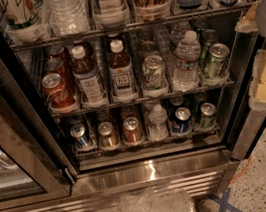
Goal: Pick green can from middle shelf of fridge
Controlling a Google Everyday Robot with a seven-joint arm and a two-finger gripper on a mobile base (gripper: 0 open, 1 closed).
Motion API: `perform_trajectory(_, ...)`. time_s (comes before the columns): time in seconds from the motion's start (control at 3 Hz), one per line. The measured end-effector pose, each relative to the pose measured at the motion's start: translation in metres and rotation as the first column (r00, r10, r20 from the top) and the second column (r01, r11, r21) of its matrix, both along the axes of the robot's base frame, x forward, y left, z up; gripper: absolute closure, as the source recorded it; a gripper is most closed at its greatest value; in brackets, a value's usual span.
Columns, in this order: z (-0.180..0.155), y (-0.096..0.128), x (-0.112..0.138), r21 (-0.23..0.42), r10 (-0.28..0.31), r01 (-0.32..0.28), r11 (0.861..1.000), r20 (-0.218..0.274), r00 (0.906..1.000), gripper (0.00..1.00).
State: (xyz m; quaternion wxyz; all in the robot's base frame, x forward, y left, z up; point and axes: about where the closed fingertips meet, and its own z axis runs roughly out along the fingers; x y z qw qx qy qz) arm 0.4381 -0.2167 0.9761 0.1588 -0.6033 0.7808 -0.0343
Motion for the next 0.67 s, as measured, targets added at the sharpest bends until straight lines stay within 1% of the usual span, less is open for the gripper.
perform_trajectory(0.33, 0.0000, 0.0000, 0.0000, 0.000, 0.000, 0.000, 1.000, 0.000, 1.0000, 0.00)
perform_trajectory(0.67, -0.0003, 0.0008, 0.0011, 0.041, -0.032, 0.031, 0.999, 0.015, 0.9994, 0.00)
